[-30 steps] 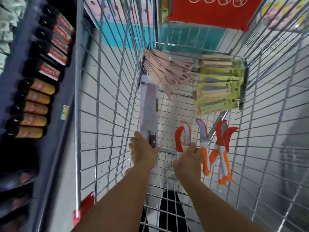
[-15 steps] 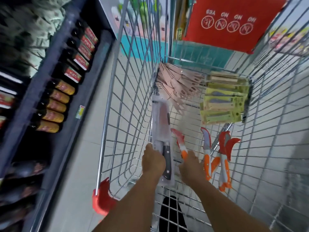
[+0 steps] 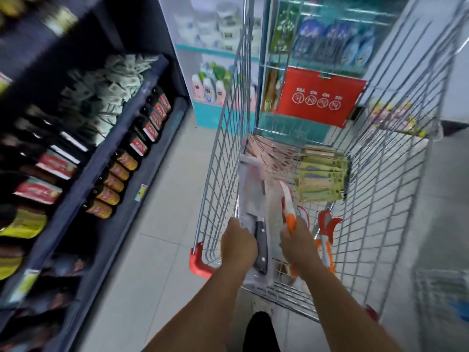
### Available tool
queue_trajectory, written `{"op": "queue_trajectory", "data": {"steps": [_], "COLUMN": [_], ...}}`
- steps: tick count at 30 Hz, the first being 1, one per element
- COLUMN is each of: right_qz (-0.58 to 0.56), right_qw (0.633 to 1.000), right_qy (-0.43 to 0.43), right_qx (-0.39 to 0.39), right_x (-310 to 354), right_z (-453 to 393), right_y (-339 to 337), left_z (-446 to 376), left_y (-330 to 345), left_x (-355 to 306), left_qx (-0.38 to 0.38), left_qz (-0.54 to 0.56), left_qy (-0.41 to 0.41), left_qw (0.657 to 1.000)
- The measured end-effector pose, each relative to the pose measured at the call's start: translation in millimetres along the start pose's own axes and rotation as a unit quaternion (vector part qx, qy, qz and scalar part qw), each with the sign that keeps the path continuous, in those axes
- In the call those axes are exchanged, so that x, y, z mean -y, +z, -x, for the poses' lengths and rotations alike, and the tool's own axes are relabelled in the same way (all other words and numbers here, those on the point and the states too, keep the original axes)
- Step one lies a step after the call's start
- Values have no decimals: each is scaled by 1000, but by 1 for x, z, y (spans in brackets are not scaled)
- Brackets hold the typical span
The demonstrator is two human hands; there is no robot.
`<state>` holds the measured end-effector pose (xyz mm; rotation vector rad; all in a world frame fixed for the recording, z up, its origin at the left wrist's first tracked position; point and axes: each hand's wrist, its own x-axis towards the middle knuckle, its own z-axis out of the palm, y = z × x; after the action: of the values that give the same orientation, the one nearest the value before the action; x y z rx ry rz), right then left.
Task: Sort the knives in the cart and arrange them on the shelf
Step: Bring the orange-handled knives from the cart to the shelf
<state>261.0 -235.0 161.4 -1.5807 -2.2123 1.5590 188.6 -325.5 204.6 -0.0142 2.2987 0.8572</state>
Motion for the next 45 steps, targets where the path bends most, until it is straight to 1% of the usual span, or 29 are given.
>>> {"op": "queue_trajectory", "data": {"steps": [4, 7, 9, 11, 15, 18, 20, 25, 29, 33, 38, 40, 43, 45], "right_qz": [-48, -68, -70, -70, -66, -53, -52, -24, -9, -6, 14, 14, 18, 26], "right_qw": [997, 992, 984, 971, 949, 941, 928, 896, 860, 824, 779, 757, 725, 710], "right_qy": [-45, -90, -144, -212, -303, -333, -368, -434, -481, -516, -547, -560, -588, -593], "right_qx": [-47, -63, -80, -86, -58, -30, 1, 95, 171, 234, 306, 335, 358, 379], "right_x": [42, 80, 105, 127, 170, 205, 227, 274, 301, 320, 327, 327, 326, 326], "right_z": [39, 68, 87, 104, 133, 149, 158, 186, 225, 270, 332, 364, 414, 448], "right_y": [-16, -27, -33, -37, -38, -31, -23, 10, 48, 90, 146, 171, 209, 233], "left_z": [32, 56, 70, 84, 108, 124, 134, 159, 186, 215, 253, 272, 300, 316], "left_y": [-39, -72, -95, -118, -164, -200, -224, -279, -317, -352, -390, -406, -433, -453], "left_x": [-8, -18, -24, -28, -30, -28, -24, -2, 28, 69, 129, 159, 205, 237], "left_qx": [-19, -62, -98, -131, -186, -237, -279, -383, -453, -516, -571, -594, -618, -632], "left_qz": [27, 33, 45, 69, 127, 148, 153, 170, 189, 190, 198, 211, 237, 241], "left_qy": [77, 149, 186, 205, 244, 259, 263, 216, 169, 98, 50, 34, 14, 7], "left_qw": [996, 986, 977, 967, 943, 925, 911, 882, 855, 829, 795, 775, 750, 737]}}
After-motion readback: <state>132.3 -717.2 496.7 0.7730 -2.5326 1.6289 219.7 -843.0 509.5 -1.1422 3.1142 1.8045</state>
